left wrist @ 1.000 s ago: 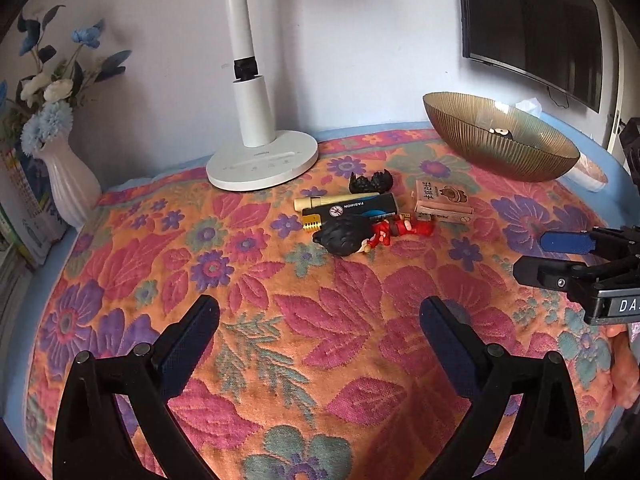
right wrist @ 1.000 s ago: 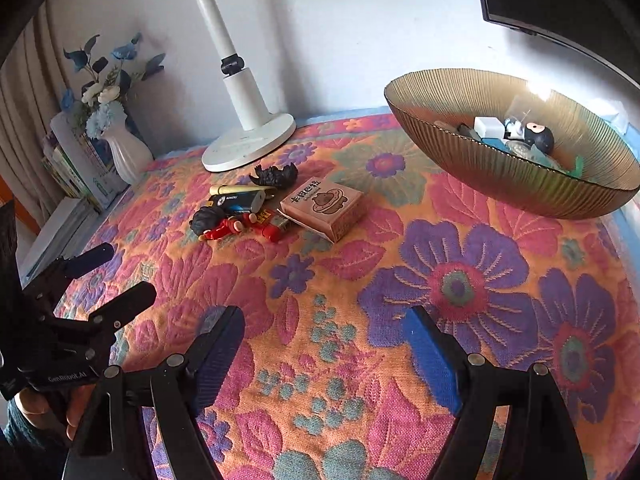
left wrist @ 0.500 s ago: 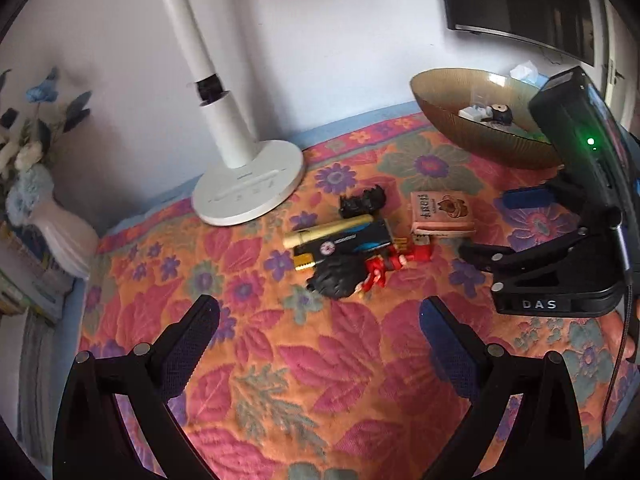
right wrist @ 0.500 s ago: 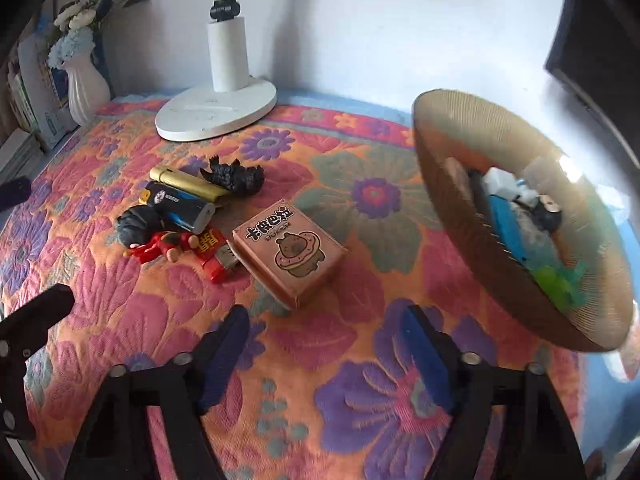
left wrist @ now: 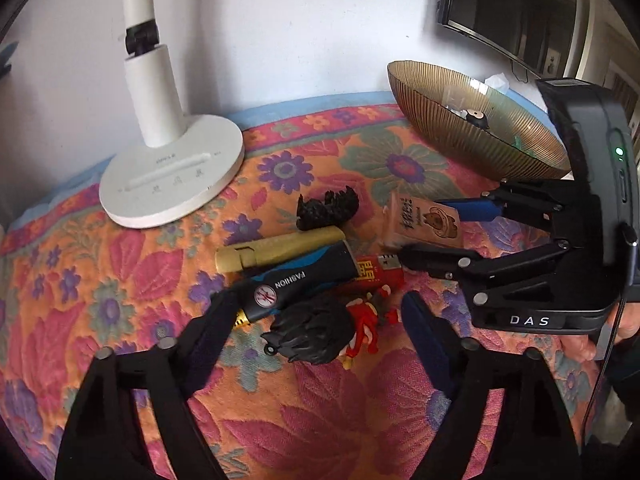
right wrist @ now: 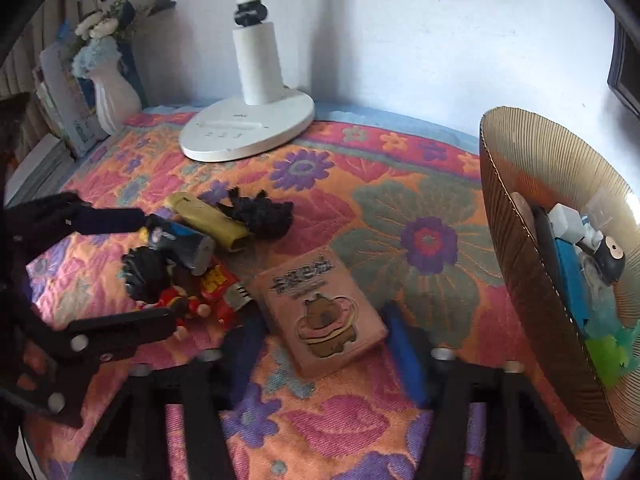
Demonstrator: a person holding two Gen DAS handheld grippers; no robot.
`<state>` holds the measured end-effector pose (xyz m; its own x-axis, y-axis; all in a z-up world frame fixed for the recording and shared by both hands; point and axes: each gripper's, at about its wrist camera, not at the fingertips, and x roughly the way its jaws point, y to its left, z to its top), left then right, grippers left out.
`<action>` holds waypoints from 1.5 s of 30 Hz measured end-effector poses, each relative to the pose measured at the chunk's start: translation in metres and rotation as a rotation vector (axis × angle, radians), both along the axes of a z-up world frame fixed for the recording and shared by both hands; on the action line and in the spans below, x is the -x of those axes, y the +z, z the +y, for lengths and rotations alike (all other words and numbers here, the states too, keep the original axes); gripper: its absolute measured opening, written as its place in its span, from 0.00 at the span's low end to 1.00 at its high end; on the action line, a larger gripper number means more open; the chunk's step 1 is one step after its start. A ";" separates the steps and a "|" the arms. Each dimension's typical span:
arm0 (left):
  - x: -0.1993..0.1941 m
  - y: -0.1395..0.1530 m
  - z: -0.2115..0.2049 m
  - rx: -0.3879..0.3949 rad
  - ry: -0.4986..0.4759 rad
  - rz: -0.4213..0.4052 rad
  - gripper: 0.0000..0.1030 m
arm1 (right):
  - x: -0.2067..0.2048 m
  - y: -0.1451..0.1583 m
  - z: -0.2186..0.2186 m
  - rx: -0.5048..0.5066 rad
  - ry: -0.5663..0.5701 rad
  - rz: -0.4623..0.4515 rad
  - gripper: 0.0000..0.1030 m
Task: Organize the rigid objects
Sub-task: 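Grasp the black-haired red doll with the left tool while the right tool grasps the capybara card box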
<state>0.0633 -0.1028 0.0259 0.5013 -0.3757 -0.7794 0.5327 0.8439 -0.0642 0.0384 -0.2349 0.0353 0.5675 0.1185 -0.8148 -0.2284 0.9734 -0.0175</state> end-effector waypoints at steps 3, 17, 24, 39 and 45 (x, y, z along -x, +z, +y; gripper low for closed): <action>0.009 0.002 0.002 -0.021 0.005 -0.012 0.40 | 0.009 0.001 0.001 0.011 -0.017 -0.010 0.43; 0.092 0.002 0.012 0.010 -0.079 0.077 0.48 | 0.103 0.004 -0.021 -0.113 -0.075 0.009 0.41; 0.055 0.006 0.022 0.095 0.123 0.080 0.67 | 0.105 0.002 -0.027 -0.151 -0.079 0.012 0.43; 0.076 0.008 0.009 0.090 0.077 0.036 0.28 | 0.099 0.000 0.002 0.027 -0.132 -0.002 0.39; 0.100 0.020 0.027 0.182 0.073 0.022 0.27 | 0.119 0.021 -0.015 -0.108 -0.138 -0.033 0.38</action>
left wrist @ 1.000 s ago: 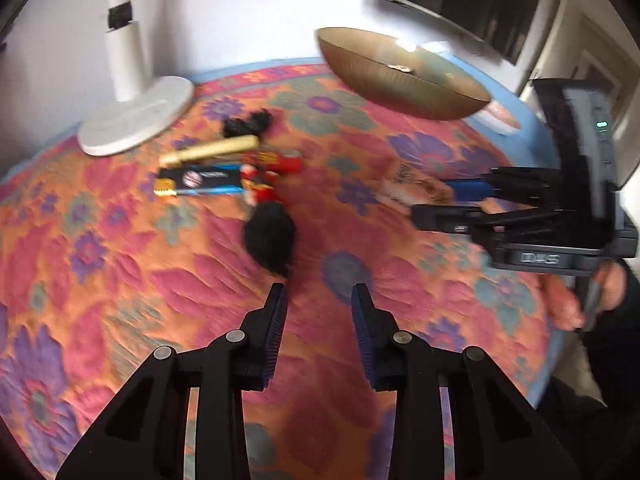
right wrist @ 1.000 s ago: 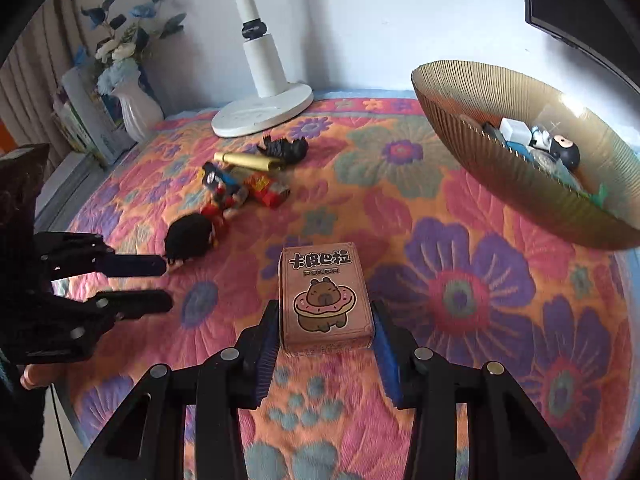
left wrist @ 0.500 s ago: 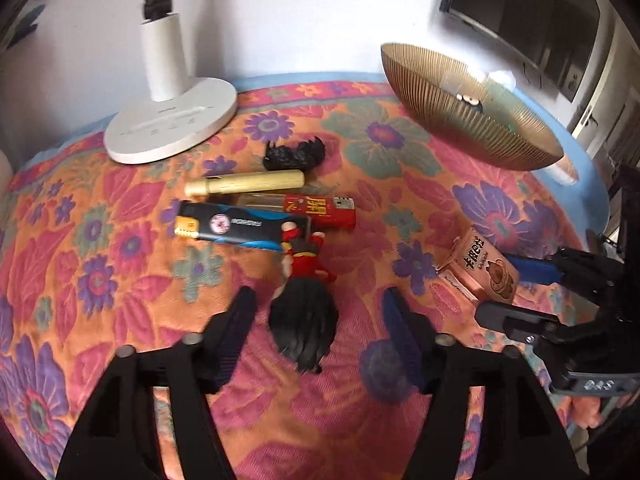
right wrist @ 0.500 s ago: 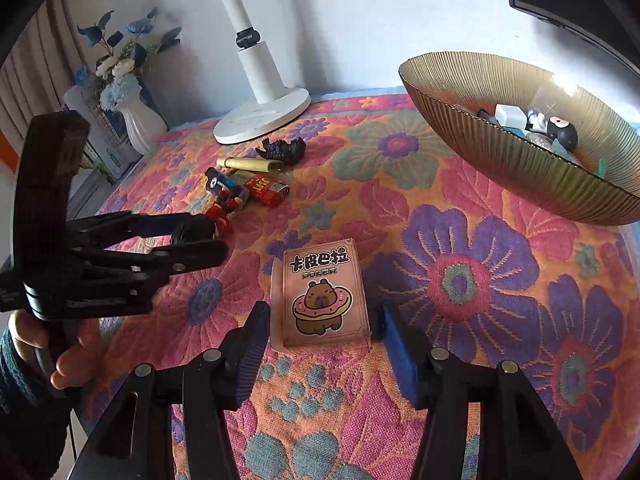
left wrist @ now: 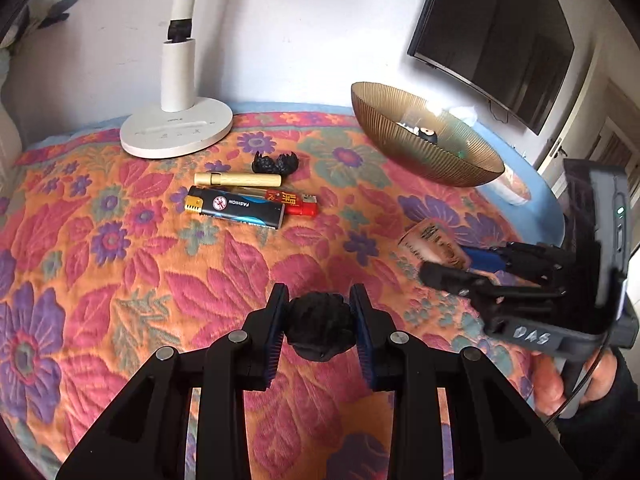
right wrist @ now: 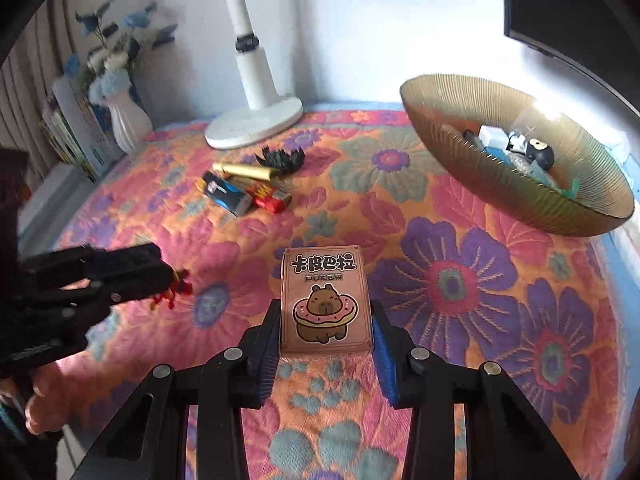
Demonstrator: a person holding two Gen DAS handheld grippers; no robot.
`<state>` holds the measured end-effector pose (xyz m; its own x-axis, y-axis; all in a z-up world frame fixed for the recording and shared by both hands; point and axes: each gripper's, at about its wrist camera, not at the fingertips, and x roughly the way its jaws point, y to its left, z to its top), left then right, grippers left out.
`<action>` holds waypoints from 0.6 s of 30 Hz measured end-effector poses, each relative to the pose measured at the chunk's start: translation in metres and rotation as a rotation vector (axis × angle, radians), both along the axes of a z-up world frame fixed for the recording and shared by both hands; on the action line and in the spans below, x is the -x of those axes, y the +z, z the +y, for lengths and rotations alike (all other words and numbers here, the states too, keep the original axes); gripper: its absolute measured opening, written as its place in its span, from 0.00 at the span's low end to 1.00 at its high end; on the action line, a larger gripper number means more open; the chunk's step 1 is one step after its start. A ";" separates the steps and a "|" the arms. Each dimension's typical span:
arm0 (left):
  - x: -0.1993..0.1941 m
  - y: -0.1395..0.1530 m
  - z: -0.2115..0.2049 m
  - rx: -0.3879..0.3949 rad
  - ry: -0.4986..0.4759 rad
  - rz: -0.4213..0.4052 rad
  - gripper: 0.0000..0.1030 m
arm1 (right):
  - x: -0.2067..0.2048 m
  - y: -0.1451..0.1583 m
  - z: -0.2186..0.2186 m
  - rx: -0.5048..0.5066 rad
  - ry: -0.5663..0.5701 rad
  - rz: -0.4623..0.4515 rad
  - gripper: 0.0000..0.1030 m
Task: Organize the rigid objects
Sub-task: 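Grasp the black-haired red doll with the left tool while the right tool grasps the capybara card box, then drop the doll in the bowl with left tool while right tool drops card box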
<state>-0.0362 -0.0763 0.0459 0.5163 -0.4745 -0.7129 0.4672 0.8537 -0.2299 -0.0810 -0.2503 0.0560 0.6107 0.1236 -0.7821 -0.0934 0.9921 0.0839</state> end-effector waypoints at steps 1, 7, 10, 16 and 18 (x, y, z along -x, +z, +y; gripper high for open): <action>0.001 -0.001 0.000 -0.003 0.001 0.002 0.27 | 0.005 0.005 -0.002 0.004 0.001 -0.010 0.39; 0.010 -0.021 -0.004 -0.107 0.000 0.048 0.33 | 0.011 -0.007 -0.012 0.046 -0.005 0.044 0.39; 0.022 -0.026 -0.004 -0.152 -0.010 0.036 0.39 | 0.014 -0.017 -0.013 0.034 -0.009 0.050 0.39; 0.023 -0.025 0.001 -0.133 -0.001 0.042 0.39 | 0.015 -0.017 -0.010 0.039 0.003 0.050 0.47; 0.021 -0.027 0.001 -0.125 0.009 0.045 0.38 | 0.014 -0.017 -0.011 0.029 -0.005 0.053 0.48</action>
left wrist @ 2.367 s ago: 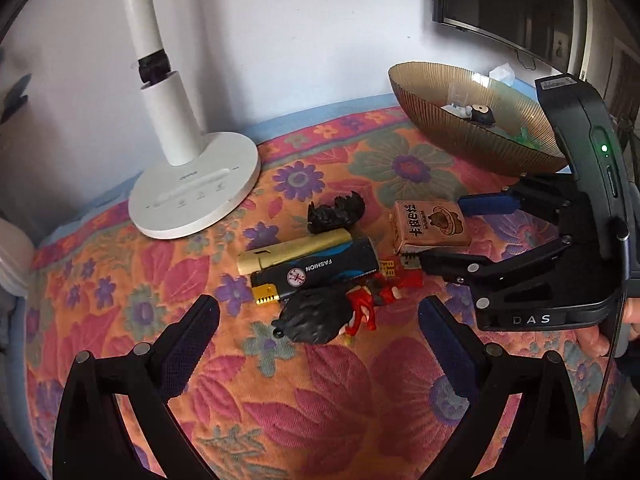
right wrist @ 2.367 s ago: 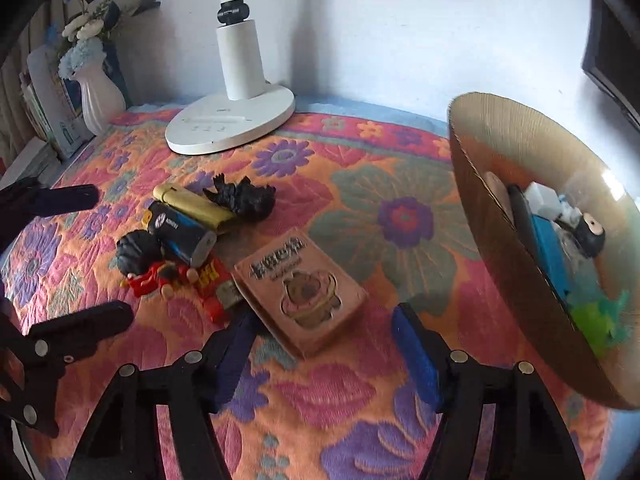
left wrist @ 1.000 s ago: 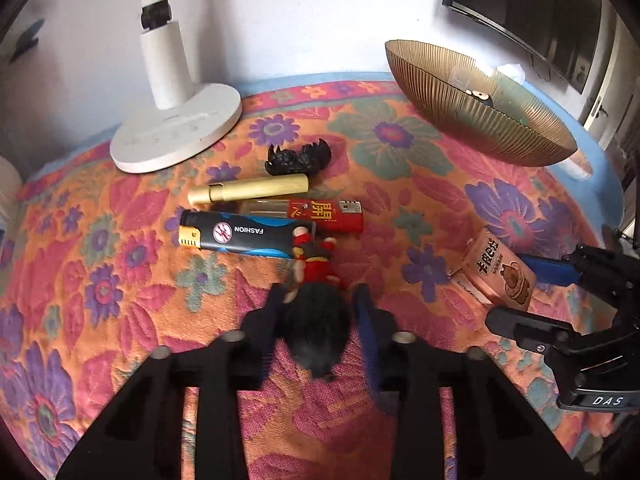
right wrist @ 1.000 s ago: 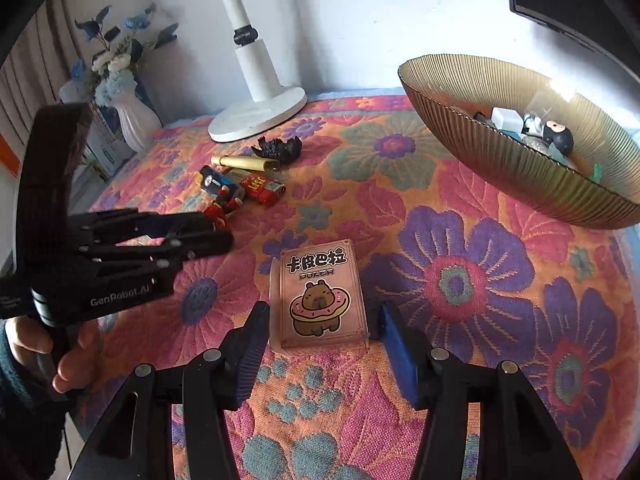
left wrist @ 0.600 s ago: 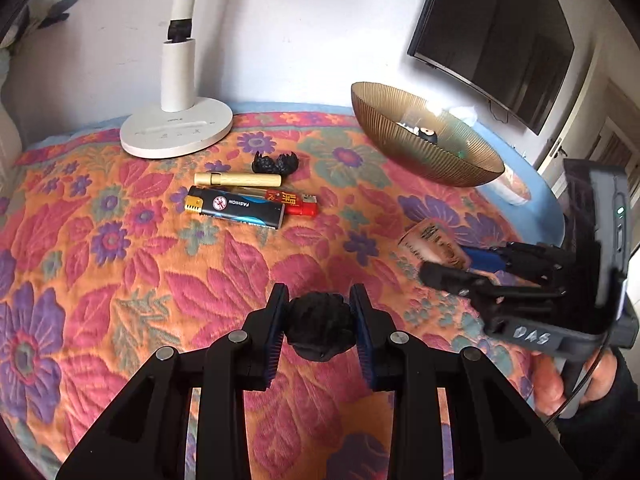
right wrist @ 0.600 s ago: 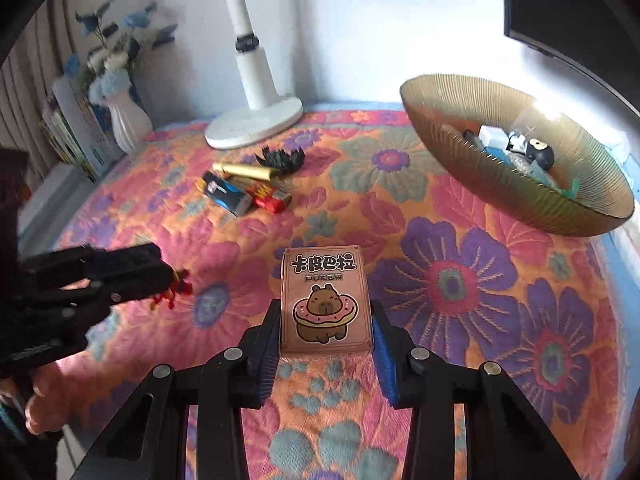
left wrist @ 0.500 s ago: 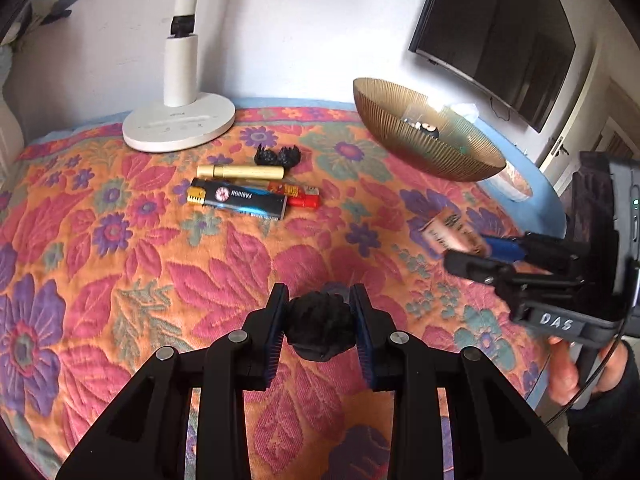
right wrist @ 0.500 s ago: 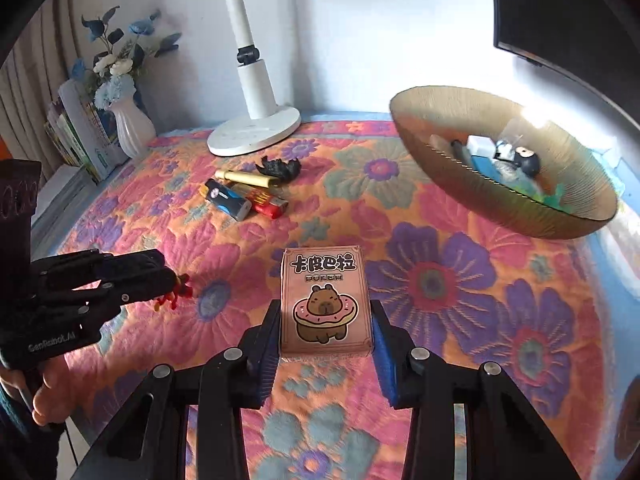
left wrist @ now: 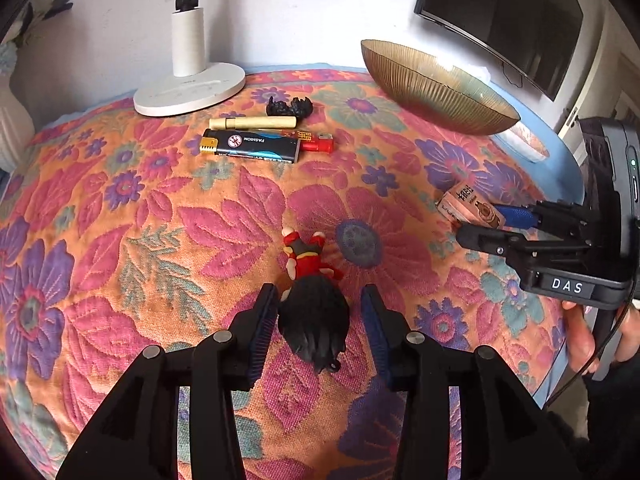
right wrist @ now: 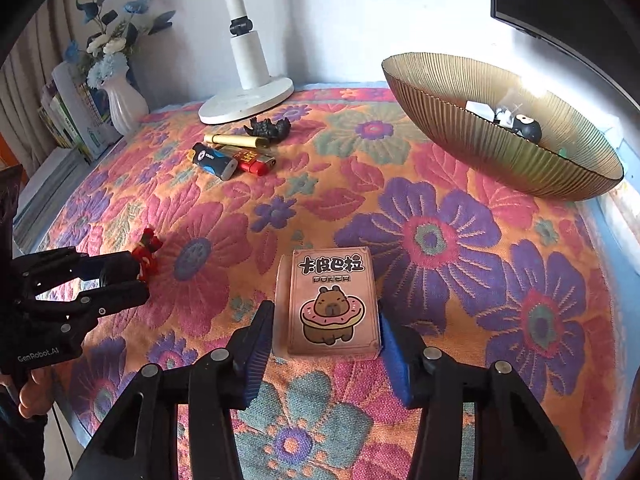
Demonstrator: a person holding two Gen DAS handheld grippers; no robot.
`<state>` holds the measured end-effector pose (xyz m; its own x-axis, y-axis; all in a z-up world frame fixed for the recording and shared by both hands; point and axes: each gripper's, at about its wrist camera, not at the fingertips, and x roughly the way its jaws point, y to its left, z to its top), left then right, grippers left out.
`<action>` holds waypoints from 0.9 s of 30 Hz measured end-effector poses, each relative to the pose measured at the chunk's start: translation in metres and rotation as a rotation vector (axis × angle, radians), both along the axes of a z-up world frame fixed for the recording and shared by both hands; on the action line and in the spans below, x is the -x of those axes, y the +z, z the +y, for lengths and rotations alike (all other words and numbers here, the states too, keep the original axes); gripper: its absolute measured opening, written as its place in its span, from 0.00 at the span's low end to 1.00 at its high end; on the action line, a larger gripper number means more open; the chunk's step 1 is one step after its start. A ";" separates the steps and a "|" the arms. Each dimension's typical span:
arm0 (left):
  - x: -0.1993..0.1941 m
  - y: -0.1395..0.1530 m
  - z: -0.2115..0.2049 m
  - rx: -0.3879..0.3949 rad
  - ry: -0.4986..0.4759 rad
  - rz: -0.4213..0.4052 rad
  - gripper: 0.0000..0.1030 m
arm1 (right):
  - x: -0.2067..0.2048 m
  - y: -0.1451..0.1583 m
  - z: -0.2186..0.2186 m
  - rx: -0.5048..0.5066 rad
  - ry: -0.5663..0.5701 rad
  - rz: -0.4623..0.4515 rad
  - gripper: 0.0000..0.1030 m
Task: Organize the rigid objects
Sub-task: 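Drop the doll in the bowl with left tool while right tool drops card box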
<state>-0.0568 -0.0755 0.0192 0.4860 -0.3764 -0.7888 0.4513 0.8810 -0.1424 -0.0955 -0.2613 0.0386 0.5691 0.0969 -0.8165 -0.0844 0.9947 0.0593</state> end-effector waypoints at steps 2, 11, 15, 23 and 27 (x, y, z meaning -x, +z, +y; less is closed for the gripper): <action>0.002 0.001 -0.004 -0.022 0.004 -0.013 0.32 | 0.000 0.000 -0.001 -0.009 -0.020 -0.003 0.48; 0.013 0.016 -0.012 0.011 -0.013 -0.080 0.27 | 0.014 0.012 -0.002 -0.015 -0.031 -0.036 0.38; 0.011 0.049 -0.028 0.055 -0.057 -0.149 0.27 | 0.023 0.048 -0.021 -0.015 -0.071 -0.113 0.38; -0.039 0.154 -0.103 0.195 -0.175 -0.303 0.27 | 0.008 0.170 -0.100 0.222 -0.305 -0.300 0.38; -0.081 0.164 -0.152 0.194 -0.197 -0.266 0.27 | -0.034 0.186 -0.141 0.247 -0.371 -0.235 0.39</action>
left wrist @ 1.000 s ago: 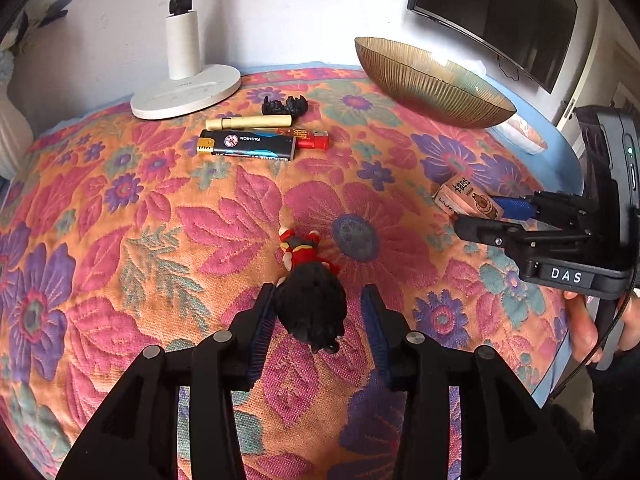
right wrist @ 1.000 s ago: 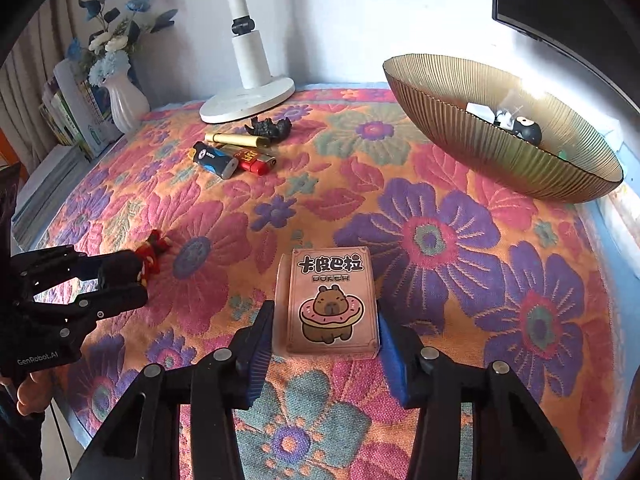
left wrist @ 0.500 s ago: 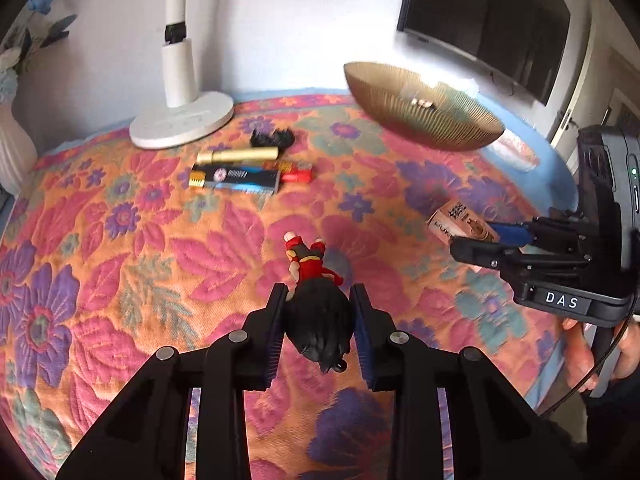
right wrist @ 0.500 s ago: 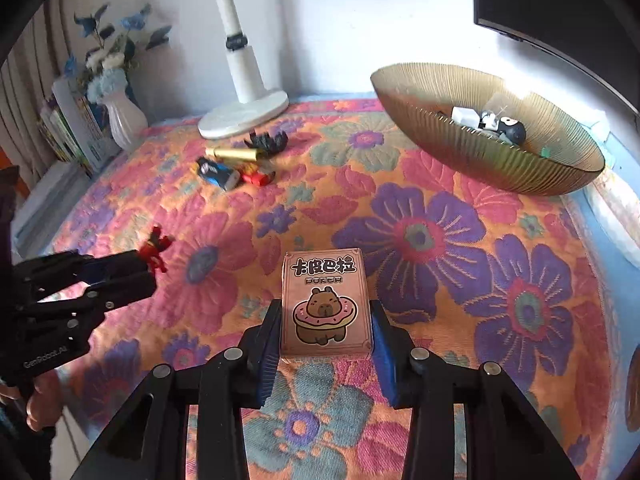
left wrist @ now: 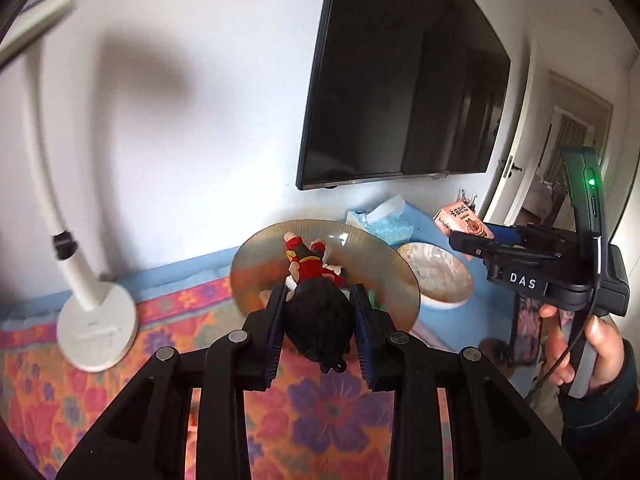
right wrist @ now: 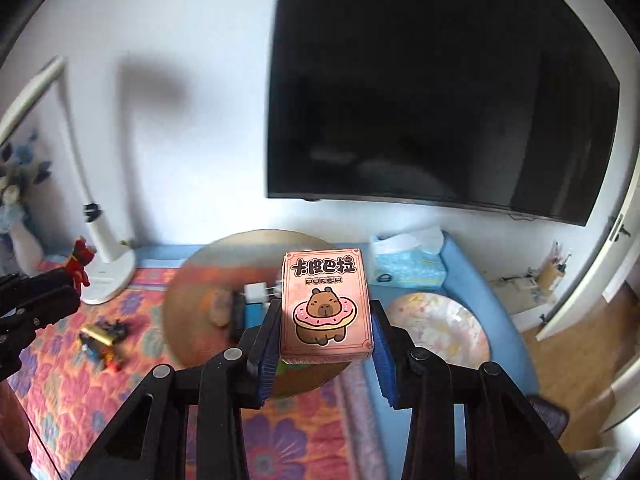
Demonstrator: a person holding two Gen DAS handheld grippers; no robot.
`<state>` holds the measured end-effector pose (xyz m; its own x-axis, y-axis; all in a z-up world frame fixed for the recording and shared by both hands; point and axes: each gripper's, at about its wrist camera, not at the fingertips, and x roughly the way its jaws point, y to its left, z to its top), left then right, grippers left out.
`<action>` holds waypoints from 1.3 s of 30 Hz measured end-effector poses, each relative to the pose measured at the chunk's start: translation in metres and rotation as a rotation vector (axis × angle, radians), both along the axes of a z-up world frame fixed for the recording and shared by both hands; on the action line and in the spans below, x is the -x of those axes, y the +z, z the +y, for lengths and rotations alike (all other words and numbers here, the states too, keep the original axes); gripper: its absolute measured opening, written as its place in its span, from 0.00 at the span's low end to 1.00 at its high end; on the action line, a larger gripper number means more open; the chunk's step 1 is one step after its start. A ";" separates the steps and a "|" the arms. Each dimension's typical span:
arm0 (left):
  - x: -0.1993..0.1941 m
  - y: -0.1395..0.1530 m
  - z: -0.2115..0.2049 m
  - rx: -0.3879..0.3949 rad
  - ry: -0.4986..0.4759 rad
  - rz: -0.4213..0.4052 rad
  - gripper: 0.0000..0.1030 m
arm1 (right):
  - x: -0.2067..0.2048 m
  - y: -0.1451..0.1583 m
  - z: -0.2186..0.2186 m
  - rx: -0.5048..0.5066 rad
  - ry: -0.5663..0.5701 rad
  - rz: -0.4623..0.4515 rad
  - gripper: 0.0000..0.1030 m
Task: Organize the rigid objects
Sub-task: 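Drop the doll in the bowl with left tool while right tool drops card box, then withdraw both open tools back over the remaining items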
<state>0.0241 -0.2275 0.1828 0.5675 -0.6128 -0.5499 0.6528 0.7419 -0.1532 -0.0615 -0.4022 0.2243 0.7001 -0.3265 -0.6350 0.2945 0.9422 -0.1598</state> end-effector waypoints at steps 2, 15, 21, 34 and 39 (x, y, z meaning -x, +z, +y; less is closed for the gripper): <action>-0.019 -0.018 -0.021 -0.028 -0.007 0.073 0.27 | -0.023 -0.018 -0.013 -0.033 -0.003 0.086 0.39; -0.054 -0.084 -0.063 -0.126 -0.004 0.202 0.68 | -0.068 -0.078 -0.044 0.046 -0.085 0.272 0.57; -0.034 -0.038 0.001 0.002 0.057 0.106 0.77 | -0.037 -0.046 -0.027 0.012 -0.075 0.117 0.65; 0.050 -0.039 0.167 0.074 0.375 0.061 0.99 | 0.022 -0.044 0.137 -0.276 0.383 0.013 0.86; 0.042 -0.127 0.197 -0.022 0.488 0.233 0.99 | 0.032 -0.127 0.187 -0.221 0.464 0.053 0.87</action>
